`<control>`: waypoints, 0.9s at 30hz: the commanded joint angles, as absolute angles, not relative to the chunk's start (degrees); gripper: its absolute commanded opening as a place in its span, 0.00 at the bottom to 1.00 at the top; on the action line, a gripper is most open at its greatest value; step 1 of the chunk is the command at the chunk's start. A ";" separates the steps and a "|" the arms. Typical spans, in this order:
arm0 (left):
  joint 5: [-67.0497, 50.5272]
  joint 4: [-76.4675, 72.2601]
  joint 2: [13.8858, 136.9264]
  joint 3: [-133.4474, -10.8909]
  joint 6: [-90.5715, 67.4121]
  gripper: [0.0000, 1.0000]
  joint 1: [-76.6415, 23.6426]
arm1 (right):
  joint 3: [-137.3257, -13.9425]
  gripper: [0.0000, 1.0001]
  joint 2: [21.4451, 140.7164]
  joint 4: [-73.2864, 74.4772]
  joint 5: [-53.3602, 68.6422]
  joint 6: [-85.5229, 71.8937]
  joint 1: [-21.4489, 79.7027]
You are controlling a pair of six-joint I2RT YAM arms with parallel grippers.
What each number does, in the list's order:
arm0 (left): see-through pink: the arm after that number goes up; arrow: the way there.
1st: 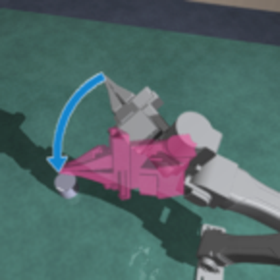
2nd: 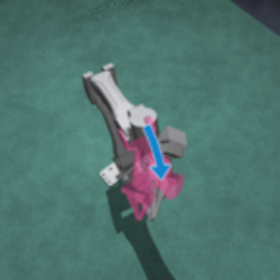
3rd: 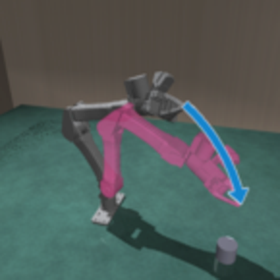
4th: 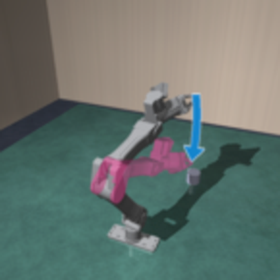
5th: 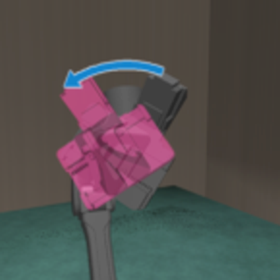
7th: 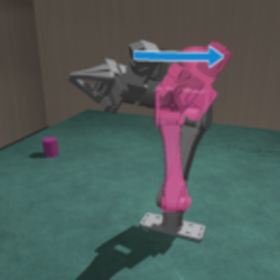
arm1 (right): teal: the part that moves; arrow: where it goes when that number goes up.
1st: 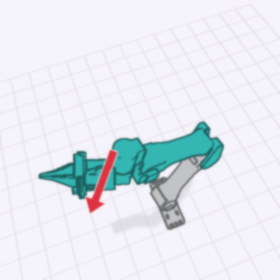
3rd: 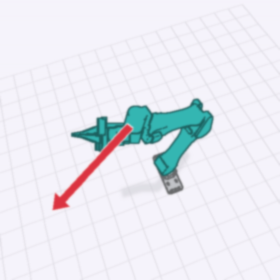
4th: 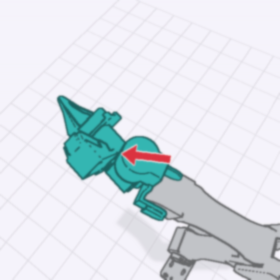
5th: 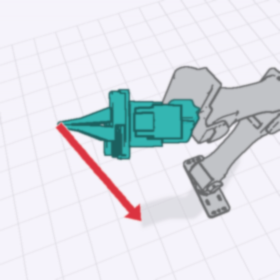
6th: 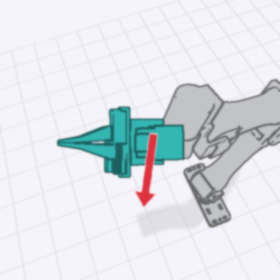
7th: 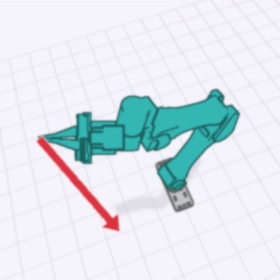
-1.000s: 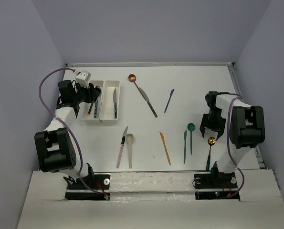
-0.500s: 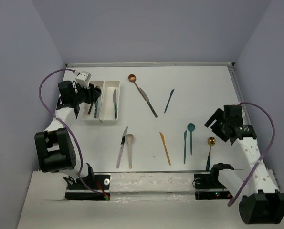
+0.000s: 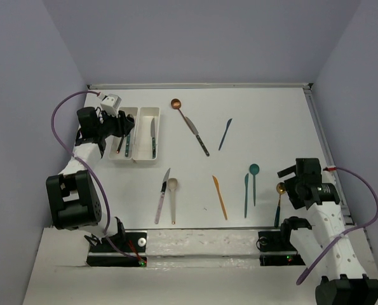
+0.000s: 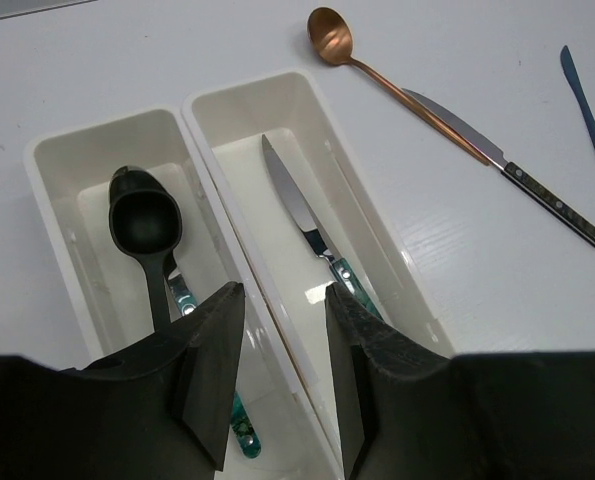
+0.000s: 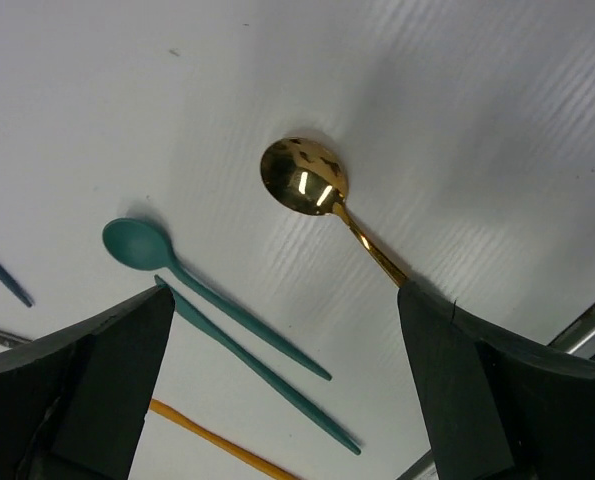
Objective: Sort the eating utensils into containers
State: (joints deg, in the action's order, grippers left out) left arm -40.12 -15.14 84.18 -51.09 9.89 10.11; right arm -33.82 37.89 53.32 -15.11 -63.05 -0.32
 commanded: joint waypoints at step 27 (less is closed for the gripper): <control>-41.84 -18.28 82.35 -50.27 9.23 0.49 10.11 | -24.87 0.67 47.19 49.14 -14.85 -81.56 -0.53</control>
State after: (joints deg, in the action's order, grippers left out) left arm -40.47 -15.70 84.16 -50.48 9.52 10.11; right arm -24.91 46.65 53.23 -15.18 -81.23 -0.32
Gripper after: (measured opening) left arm 0.484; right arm 0.673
